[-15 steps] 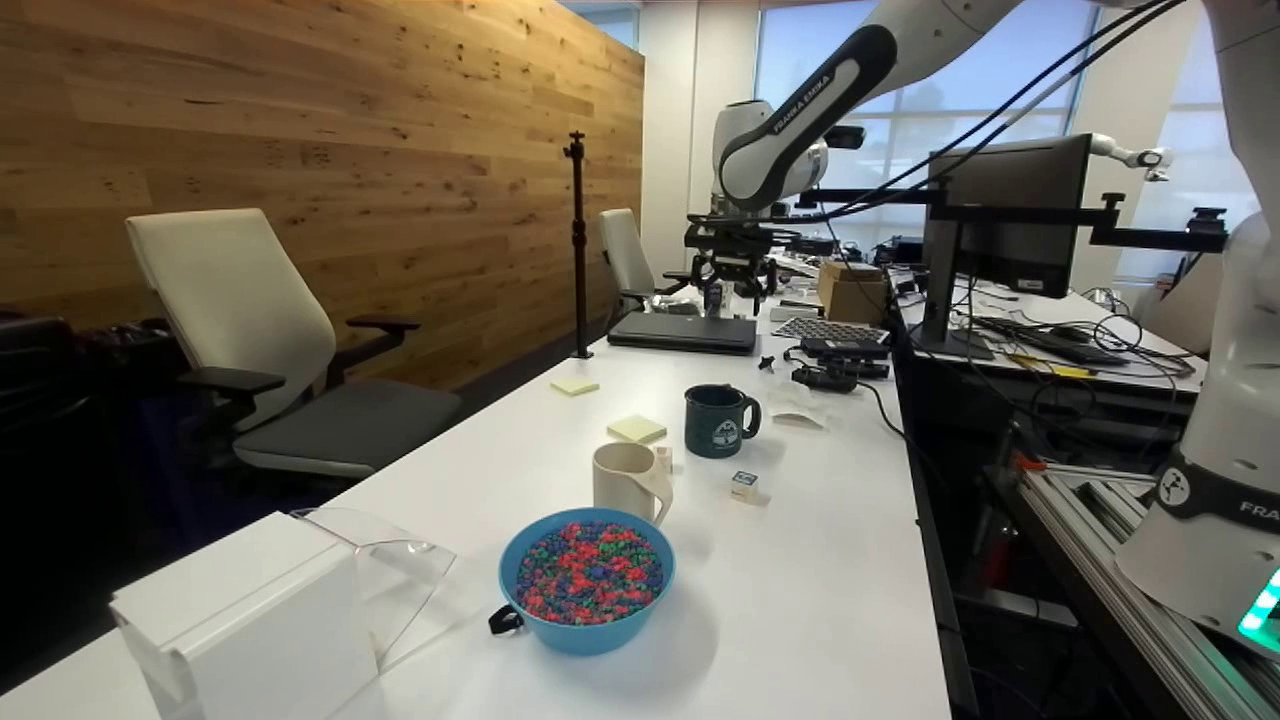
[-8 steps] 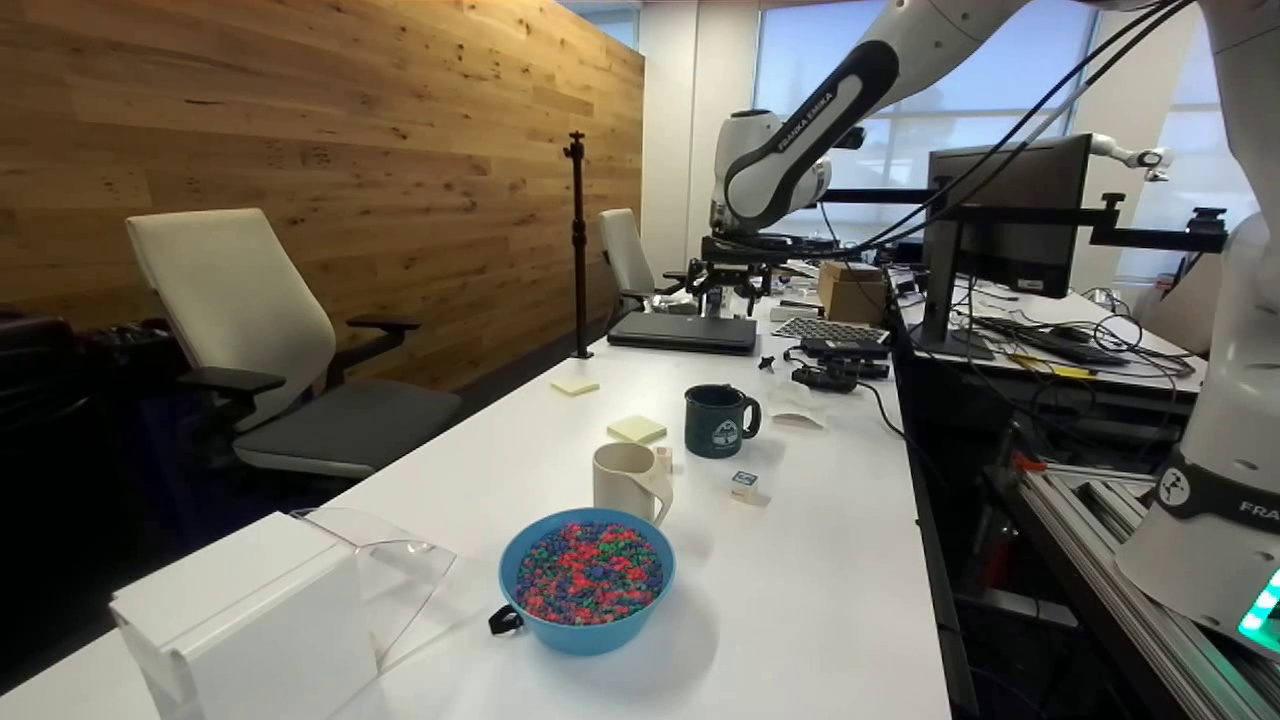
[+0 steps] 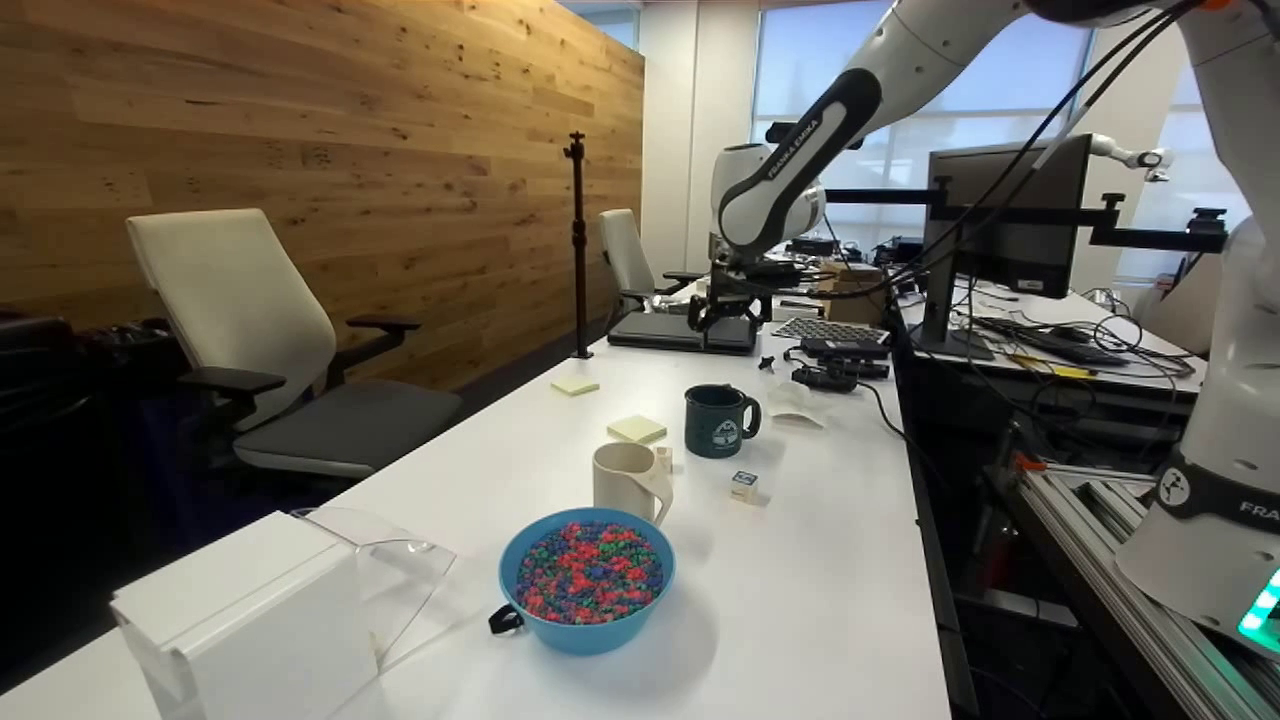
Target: Use the paper towel to wipe the surface
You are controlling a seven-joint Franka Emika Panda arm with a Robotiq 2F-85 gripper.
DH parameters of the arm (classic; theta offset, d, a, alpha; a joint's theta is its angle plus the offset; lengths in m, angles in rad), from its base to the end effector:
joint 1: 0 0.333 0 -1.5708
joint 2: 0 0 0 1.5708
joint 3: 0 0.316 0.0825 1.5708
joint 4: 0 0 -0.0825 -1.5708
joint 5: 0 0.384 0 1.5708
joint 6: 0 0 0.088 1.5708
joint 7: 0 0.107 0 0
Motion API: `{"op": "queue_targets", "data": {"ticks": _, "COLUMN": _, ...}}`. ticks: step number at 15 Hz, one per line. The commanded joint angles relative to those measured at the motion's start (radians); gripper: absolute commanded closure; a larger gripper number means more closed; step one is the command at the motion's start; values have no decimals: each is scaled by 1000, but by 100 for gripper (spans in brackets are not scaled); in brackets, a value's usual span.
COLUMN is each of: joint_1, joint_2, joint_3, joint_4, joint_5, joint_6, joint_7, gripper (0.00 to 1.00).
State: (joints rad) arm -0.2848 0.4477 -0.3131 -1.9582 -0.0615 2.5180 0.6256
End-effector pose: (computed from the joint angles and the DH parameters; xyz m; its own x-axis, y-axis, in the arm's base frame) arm 0.5271 -0.3465 0.2689 0.4174 -0.8862 0.2013 -0.9085 -0.4119 0.0703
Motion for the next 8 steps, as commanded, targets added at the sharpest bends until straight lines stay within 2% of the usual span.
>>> {"op": "queue_targets", "data": {"ticks": 1, "joint_1": 5, "joint_2": 96, "joint_3": -34, "joint_4": 55, "joint_5": 36, "joint_6": 22, "joint_7": -1, "gripper": 0}}
{"op": "queue_targets", "data": {"ticks": 6, "joint_1": 4, "joint_2": 184, "joint_3": -69, "joint_4": 95, "joint_5": 93, "joint_6": 110, "joint_7": 69, "gripper": 0}}
{"op": "queue_targets", "data": {"ticks": 8, "joint_1": 16, "joint_2": 165, "joint_3": -76, "joint_4": 65, "joint_5": 73, "joint_6": 86, "joint_7": 21, "gripper": 0}}
